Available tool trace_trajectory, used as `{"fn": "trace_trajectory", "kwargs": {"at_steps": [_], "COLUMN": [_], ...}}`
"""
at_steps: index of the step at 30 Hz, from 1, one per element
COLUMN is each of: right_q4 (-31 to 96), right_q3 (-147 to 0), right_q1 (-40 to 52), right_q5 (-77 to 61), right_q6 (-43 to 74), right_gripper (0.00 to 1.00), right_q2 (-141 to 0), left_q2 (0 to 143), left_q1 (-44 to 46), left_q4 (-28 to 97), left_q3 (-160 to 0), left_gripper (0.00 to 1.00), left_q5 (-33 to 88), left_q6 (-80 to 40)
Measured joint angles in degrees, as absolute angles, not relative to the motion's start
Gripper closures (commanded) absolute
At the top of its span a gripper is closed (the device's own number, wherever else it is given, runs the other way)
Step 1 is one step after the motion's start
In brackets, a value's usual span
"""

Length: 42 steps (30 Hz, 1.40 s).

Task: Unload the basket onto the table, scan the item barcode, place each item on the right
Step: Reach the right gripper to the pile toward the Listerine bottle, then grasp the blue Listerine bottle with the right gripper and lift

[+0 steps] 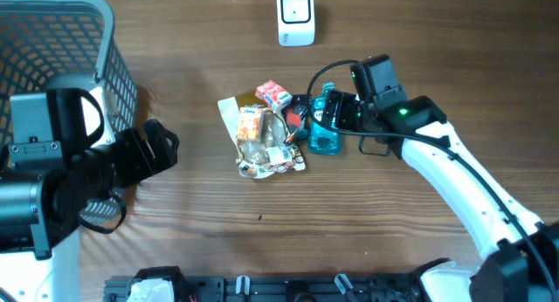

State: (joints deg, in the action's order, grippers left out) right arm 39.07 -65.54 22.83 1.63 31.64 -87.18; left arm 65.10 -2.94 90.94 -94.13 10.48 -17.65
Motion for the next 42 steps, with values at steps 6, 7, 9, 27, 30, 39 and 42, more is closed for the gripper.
{"fn": "trace_trajectory", "kwargs": {"at_steps": [6,7,9,27,30,39,42], "right_q4": [35.22,35.16,34.89,29.17,29.30,32.64,33.23], "right_q3": [-65.63,-65.63,-65.63,-65.67,-65.73,-69.91,-70.35], "right_q1": [24.36,24.99,26.13,29.65,29.65,29.63,29.39], "right_q5": [3.73,4.12,4.64,15.59,16.10,16.91,16.99], "right_q6": [31.66,31.66,31.64,32.10,31.88,29.43,29.08], "right_gripper": [0.00,0.00,0.00,0.11,0.21,0.23,0.18], "right_q2": [-98.02,-99.92,-101.49,-109.97,-110.04,-110.04,-110.04], "left_q2": [65.10,65.10,65.10,65.10,65.10,65.10,65.10], "left_q1": [-2.94,-2.94,-2.94,-2.94,-2.94,-2.94,-2.94], "left_q4": [90.96,90.96,90.91,89.14,89.17,89.14,89.14], "left_q3": [-94.13,-94.13,-94.13,-94.13,-94.13,-94.13,-94.13], "left_gripper": [0.00,0.00,0.00,0.00,0.00,0.00,0.00], "left_q5": [10.48,10.48,10.50,10.48,10.48,10.48,10.48], "left_q6": [-17.65,-17.65,-17.65,-17.65,-17.65,-17.65,-17.65]}}
